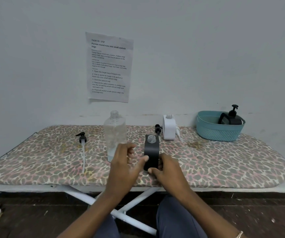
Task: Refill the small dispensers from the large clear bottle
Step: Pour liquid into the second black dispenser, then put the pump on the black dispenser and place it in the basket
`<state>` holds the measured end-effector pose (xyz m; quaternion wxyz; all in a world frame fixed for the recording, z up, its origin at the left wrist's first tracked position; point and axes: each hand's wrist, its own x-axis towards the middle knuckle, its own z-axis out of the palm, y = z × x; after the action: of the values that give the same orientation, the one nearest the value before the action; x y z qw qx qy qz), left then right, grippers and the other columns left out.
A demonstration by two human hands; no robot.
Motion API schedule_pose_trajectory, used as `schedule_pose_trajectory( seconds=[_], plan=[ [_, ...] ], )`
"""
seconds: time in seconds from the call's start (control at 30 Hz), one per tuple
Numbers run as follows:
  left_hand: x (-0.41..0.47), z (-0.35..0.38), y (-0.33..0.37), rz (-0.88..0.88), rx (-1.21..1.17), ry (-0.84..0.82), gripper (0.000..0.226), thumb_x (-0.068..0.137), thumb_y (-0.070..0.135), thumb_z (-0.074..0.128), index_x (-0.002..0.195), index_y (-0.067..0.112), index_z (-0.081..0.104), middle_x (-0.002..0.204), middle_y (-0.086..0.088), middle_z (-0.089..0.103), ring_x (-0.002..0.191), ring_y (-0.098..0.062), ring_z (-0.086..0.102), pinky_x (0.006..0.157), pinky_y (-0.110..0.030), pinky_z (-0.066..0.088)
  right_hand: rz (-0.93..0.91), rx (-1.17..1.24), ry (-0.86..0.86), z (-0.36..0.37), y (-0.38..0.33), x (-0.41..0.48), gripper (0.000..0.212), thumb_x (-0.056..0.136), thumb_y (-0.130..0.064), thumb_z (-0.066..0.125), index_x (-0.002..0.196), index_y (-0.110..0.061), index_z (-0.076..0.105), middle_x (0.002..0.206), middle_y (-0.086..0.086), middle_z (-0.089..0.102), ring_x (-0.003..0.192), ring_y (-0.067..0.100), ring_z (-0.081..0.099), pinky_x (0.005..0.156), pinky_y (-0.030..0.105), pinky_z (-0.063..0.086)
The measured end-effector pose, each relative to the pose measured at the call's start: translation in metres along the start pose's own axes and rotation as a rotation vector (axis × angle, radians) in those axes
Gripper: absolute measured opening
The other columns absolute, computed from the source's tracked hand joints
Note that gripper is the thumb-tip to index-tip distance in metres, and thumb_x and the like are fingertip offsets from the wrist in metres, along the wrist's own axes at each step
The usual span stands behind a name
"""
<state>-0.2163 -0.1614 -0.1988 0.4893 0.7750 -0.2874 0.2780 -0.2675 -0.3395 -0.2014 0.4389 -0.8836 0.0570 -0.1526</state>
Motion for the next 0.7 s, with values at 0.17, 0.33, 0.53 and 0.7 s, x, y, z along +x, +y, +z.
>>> schedule_pose_trajectory(
  seconds=[0.17,0.33,0.53,0.7],
  plan=[
    [-0.009,0.012,-0.012,-0.209,-0.13,-0.221,0.078,0.083,0.07,0.077,0.148,0.037,0.049,0.135,0.02,0.063,0.125,0.003,0.061,0.101,-0.023,0.054,0.005,-0.048,-0.072,0.005,-0.004,-0.001,0.011,0.095,-0.006,0.061,0.102,-0.015,0.061,0.089,0.004,0.069,0.076,0.014,0.069,0.068,0.041,0.059],
    [-0.008,0.013,-0.015,-0.212,-0.104,-0.261,0.054,0.084,0.07,0.077,0.127,0.069,0.045,0.122,0.027,0.068,0.111,0.004,0.068,0.088,-0.018,0.055,-0.049,-0.044,-0.101,0.011,-0.015,-0.009,0.013,0.079,-0.017,0.05,0.087,-0.022,0.059,0.076,-0.007,0.063,0.072,0.004,0.064,0.059,0.024,0.052],
    [-0.008,0.016,-0.022,-0.222,-0.112,-0.249,0.049,0.087,0.057,0.08,0.126,0.053,0.051,0.116,0.017,0.072,0.108,-0.002,0.071,0.09,-0.036,0.061,-0.04,-0.068,-0.119,0.007,-0.02,-0.01,0.02,0.086,-0.016,0.048,0.091,-0.018,0.067,0.079,-0.003,0.068,0.07,0.009,0.066,0.064,0.035,0.058],
    [-0.005,0.015,-0.031,-0.233,-0.098,-0.295,0.05,0.089,0.051,0.078,0.13,0.039,0.05,0.117,0.013,0.071,0.107,-0.005,0.071,0.089,-0.042,0.061,0.024,-0.177,-0.022,-0.019,-0.022,0.008,0.026,0.095,-0.004,0.053,0.1,-0.018,0.075,0.086,-0.005,0.073,0.066,0.004,0.068,0.061,0.026,0.057]
  ],
)
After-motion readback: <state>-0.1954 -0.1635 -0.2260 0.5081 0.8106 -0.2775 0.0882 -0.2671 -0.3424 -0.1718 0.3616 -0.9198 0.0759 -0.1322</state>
